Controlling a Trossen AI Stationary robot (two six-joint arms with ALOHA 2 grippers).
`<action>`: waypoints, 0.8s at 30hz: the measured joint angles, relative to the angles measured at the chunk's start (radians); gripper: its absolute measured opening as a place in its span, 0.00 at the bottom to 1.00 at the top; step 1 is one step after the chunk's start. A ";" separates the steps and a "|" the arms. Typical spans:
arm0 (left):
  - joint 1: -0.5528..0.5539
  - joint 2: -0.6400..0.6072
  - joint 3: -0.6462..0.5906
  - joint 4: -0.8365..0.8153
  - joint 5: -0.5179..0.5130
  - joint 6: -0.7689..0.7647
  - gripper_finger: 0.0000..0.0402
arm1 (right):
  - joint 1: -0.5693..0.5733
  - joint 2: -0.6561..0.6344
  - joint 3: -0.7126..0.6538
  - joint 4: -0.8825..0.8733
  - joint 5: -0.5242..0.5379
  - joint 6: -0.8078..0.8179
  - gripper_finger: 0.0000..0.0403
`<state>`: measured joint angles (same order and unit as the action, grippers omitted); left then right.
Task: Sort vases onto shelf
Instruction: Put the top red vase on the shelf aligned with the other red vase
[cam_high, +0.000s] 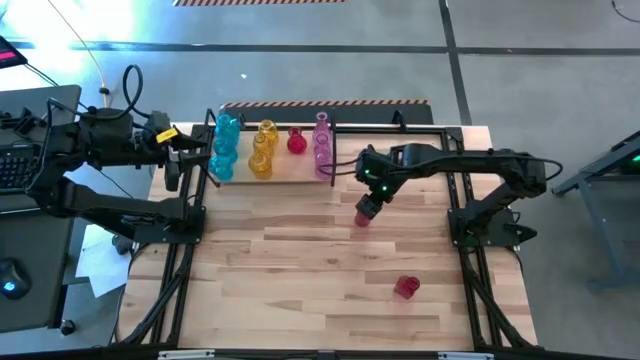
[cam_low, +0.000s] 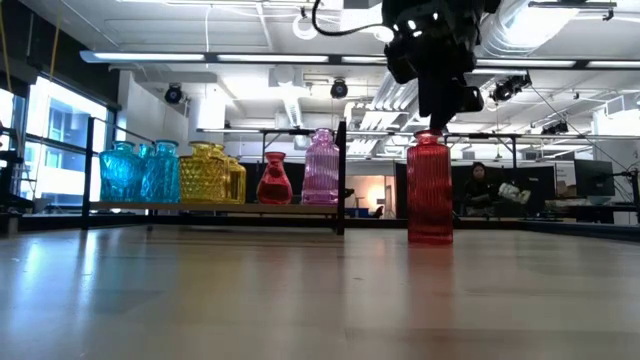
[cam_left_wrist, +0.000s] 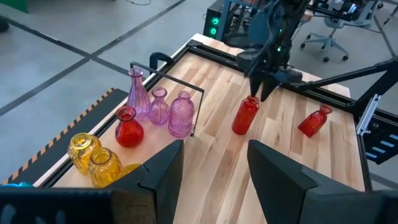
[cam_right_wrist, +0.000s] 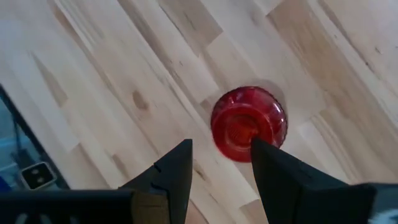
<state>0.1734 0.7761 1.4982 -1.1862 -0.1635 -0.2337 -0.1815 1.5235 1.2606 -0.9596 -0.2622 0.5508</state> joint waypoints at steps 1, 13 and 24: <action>0.000 0.000 0.000 0.000 0.000 0.000 0.42 | 0.001 0.010 0.000 0.000 0.004 -0.006 0.36; 0.000 0.000 0.000 0.000 0.000 0.000 0.42 | -0.029 0.030 0.000 -0.001 0.027 -0.033 0.36; 0.000 0.000 0.000 0.000 0.000 0.009 0.42 | -0.030 0.018 0.000 0.003 0.003 0.004 0.36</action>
<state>0.1734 0.7761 1.4982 -1.1862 -0.1631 -0.2249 -0.2115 1.5415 1.2610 -0.9570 -0.2592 0.5546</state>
